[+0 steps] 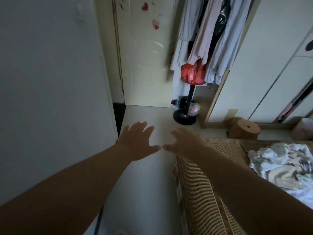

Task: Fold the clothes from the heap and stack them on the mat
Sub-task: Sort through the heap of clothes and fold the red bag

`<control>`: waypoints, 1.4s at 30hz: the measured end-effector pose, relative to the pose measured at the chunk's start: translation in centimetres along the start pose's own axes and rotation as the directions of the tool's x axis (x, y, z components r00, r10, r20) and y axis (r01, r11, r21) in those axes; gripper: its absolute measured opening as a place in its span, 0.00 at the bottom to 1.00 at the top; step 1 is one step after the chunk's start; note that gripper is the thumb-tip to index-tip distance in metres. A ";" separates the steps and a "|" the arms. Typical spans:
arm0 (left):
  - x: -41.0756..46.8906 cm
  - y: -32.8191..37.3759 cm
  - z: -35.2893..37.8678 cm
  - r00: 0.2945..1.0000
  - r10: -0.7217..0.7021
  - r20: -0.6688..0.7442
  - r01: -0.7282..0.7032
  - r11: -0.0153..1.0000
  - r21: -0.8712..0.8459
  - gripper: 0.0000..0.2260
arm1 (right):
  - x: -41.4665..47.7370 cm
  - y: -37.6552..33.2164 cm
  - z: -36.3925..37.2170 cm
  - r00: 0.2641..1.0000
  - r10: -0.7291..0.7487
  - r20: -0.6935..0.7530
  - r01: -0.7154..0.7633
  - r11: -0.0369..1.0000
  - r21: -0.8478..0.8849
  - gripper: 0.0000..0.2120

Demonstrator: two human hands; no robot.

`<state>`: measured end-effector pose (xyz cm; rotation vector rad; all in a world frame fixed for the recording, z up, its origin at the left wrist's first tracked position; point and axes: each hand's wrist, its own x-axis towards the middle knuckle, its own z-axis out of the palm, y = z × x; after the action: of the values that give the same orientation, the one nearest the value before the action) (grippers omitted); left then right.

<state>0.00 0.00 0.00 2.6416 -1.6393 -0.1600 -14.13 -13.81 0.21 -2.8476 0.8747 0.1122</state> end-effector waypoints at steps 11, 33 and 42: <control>19.4 -10.4 -2.0 0.990 0.115 0.077 -0.115 0.993 -0.014 0.33 | 19.2 1.4 -0.6 0.983 0.182 -0.008 -0.179 0.974 0.136 0.37; 65.1 -3.9 -2.9 0.937 0.324 0.133 -0.312 0.944 -0.105 0.34 | 51.0 25.6 -6.2 0.911 0.412 -0.025 -0.409 0.909 0.078 0.38; 84.8 1.7 -5.2 0.797 0.604 -0.001 -0.601 0.793 -0.100 0.29 | 61.0 35.4 -10.2 0.731 0.672 -0.120 -0.648 0.739 0.187 0.30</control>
<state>36.36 -76.80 -0.84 1.9177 -2.3161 -0.2480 16.57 -78.04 -1.64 -2.3023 1.8339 -0.1235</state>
